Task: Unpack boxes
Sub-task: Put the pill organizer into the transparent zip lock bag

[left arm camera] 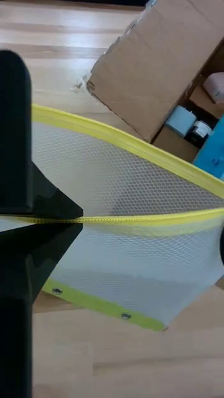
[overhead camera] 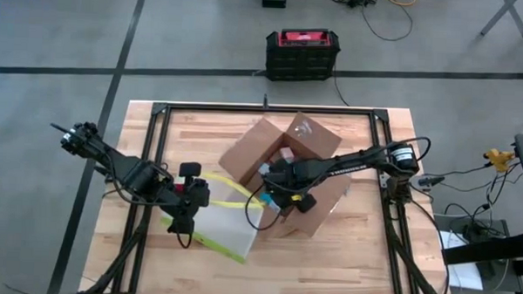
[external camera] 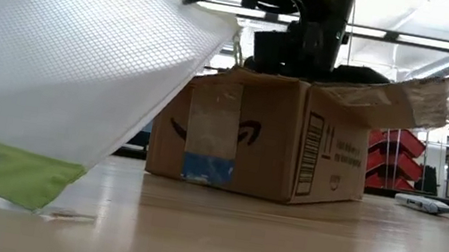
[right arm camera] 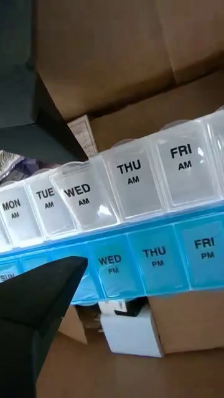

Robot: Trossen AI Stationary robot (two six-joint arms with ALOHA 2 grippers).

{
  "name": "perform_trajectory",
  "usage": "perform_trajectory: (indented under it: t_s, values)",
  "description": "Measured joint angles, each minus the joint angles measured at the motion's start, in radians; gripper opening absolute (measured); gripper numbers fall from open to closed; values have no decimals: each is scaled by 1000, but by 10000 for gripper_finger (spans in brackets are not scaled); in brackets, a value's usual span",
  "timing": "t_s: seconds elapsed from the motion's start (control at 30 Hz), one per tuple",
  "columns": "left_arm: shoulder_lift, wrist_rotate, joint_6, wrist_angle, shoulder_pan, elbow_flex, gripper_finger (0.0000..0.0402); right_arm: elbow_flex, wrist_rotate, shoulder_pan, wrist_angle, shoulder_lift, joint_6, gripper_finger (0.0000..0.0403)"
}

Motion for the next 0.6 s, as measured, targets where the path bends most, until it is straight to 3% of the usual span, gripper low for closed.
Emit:
perform_trajectory:
  t_s: [0.17,0.37,0.6]
  values:
    - [0,-3,8,4,0,0,0,0,72,-4,16,0,15,197]
    - [0,-4,23,8,0,0,0,5,74,-6,42,0,15,142]
    - [-6,-4,121,7,0,0,0,5,70,-16,81,0,16,22]
